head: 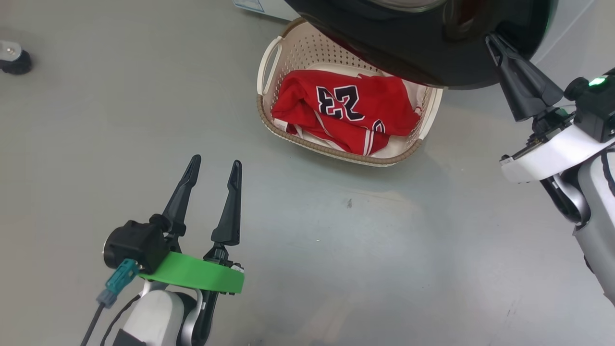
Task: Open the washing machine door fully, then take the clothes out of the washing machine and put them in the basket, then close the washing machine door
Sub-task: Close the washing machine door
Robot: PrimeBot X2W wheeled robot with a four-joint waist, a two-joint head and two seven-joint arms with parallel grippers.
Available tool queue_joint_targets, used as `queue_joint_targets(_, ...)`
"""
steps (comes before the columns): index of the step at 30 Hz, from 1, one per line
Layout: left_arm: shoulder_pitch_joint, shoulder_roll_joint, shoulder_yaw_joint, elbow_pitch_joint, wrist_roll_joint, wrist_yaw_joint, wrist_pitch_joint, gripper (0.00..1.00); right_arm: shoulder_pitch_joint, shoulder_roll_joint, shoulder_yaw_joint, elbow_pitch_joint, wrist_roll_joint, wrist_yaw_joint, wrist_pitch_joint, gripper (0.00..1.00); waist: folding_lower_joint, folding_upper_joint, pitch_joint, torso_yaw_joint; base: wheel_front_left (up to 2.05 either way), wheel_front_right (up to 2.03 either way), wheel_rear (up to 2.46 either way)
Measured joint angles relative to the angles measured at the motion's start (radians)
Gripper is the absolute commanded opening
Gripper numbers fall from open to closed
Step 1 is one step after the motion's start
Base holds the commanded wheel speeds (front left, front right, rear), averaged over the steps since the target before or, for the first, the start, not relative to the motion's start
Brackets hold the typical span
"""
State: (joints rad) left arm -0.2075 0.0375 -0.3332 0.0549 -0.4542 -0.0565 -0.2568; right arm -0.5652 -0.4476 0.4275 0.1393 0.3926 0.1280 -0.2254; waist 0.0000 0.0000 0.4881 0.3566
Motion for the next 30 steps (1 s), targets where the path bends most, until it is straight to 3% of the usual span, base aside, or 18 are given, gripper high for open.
queue_joint_targets(30, -0.051, -0.004, -0.07, -0.049, -0.068, 0.044, 0.0, 1.0, -0.307, -0.128, -0.068, 0.074, 0.043, 0.003, 0.036, 0.0, 0.0, 0.0, 0.15, 0.04, 0.0, 0.0, 0.0)
